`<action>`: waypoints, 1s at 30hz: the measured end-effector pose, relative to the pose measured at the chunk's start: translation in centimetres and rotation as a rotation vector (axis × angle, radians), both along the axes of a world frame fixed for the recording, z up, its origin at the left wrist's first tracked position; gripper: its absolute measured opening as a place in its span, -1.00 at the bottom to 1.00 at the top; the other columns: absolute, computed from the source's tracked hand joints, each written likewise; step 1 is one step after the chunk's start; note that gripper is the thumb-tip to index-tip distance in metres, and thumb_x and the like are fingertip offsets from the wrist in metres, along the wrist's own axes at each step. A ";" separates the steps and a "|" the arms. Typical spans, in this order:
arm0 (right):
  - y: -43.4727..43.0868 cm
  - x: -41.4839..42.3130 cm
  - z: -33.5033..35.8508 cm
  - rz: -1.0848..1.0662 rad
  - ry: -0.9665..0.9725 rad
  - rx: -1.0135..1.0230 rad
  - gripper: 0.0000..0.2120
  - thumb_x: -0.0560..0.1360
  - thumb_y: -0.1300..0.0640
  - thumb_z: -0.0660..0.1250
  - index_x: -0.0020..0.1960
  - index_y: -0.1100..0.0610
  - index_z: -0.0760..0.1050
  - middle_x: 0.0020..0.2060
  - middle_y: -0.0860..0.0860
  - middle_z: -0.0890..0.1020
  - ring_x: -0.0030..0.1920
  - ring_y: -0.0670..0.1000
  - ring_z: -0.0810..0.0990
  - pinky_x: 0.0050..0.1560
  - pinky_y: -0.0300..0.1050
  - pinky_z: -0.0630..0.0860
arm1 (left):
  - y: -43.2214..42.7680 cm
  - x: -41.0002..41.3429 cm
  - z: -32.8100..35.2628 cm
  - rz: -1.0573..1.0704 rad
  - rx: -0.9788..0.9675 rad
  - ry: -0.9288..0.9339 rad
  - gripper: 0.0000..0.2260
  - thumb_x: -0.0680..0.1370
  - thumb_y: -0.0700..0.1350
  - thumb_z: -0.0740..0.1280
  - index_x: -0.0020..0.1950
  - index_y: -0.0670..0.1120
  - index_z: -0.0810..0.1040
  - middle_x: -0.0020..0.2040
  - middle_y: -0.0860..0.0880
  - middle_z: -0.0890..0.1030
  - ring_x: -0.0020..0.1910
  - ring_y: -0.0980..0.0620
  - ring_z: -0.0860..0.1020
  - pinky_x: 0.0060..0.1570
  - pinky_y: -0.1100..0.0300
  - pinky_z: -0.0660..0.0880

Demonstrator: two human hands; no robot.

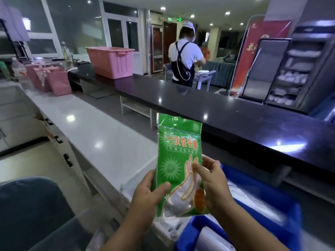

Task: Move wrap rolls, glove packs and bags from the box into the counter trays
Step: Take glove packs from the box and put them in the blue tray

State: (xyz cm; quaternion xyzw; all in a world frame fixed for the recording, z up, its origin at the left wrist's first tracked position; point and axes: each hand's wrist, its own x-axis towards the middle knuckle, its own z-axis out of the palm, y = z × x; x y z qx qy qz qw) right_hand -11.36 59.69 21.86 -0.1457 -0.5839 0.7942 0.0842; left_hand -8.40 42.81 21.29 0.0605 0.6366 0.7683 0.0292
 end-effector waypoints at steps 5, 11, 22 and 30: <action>7.8 2.1 1.1 0.260 -0.102 -0.085 -0.58 0.27 0.08 0.44 0.07 0.22 0.50 -0.10 0.19 0.70 -0.12 0.16 0.68 -0.04 0.08 0.62 | 6.9 0.3 -0.6 -0.090 0.094 -0.043 -0.76 0.39 -0.12 0.40 0.03 0.07 0.60 0.03 -0.12 0.69 0.02 -0.16 0.65 0.01 -0.10 0.57; 14.4 4.0 1.5 0.053 -0.026 -0.017 -0.78 0.32 0.30 0.44 -0.06 0.25 0.52 -0.32 0.10 0.69 -0.34 -0.03 0.66 -0.32 -0.21 0.61 | 13.0 -1.1 -0.9 -0.261 -0.115 -0.012 -0.85 0.48 -0.21 0.36 -0.01 -0.01 0.61 -0.06 -0.04 0.71 -0.11 0.05 0.67 -0.23 0.31 0.55; 26.5 8.6 3.7 -0.457 0.004 0.525 -0.69 0.27 0.33 0.53 -0.13 0.04 0.51 -0.24 0.00 0.68 -0.27 -0.09 0.67 -0.24 -0.17 0.61 | 23.3 -10.5 -6.0 -0.468 -1.067 0.410 -0.62 0.51 0.00 0.29 0.33 0.04 0.42 0.26 0.05 0.55 0.19 0.04 0.52 0.10 0.16 0.43; 28.5 12.0 1.8 -0.630 -0.131 0.701 -0.69 0.28 0.29 0.54 -0.13 0.03 0.49 -0.23 -0.06 0.66 -0.29 -0.23 0.64 -0.35 -0.36 0.55 | 30.9 -13.4 -9.4 -0.970 -1.508 0.669 -0.46 0.44 0.02 0.33 0.41 0.08 0.30 0.36 -0.04 0.42 0.28 -0.11 0.44 0.20 0.00 0.43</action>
